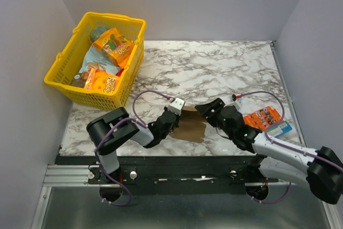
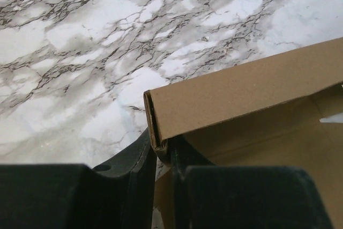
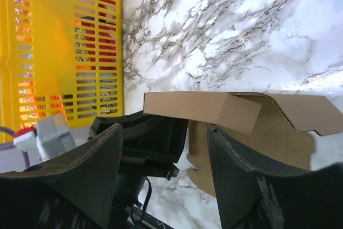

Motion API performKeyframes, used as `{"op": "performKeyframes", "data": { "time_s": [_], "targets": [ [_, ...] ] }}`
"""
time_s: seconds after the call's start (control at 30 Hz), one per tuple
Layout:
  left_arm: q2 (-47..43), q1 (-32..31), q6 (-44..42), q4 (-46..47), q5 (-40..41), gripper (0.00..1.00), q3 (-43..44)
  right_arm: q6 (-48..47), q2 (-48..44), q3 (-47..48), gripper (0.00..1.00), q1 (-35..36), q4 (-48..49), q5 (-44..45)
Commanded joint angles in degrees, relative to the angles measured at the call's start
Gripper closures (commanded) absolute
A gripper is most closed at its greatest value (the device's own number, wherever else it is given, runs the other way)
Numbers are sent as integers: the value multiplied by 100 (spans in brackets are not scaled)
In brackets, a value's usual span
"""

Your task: Fold the paper box

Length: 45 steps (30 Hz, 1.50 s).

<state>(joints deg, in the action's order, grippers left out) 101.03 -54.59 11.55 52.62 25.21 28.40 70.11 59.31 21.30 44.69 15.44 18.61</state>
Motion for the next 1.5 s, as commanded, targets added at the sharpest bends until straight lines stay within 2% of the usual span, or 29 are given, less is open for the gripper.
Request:
{"op": "performKeyframes", "data": {
  "time_s": [0.0, 0.1, 0.17, 0.43, 0.7, 1.03, 1.47],
  "targets": [
    [-189, -17, -118, -226, 397, 78, -45, -919, -858, 348, 28, 40, -2083, 2],
    [-154, -17, -83, -287, 475, 78, -19, -1235, -1141, 691, 27, -21, -2956, 12],
    [-128, -26, -100, -288, 485, 78, -10, -1359, -1106, 918, 28, -187, -3187, -138],
    [-145, -87, -127, -182, 660, 79, -89, -1579, -79, 1464, 38, -540, -3276, -727],
    [-154, -122, -136, -129, 722, 78, -124, -1404, 300, 1368, 39, -803, -2381, -1228],
    [-145, -149, -153, -129, 766, 79, -124, -1298, 801, 1386, 43, -883, -1905, -1553],
    [-145, -228, -232, -94, 783, 79, -142, -675, 1065, 929, 49, -1102, -666, -1835]
  ]
}}
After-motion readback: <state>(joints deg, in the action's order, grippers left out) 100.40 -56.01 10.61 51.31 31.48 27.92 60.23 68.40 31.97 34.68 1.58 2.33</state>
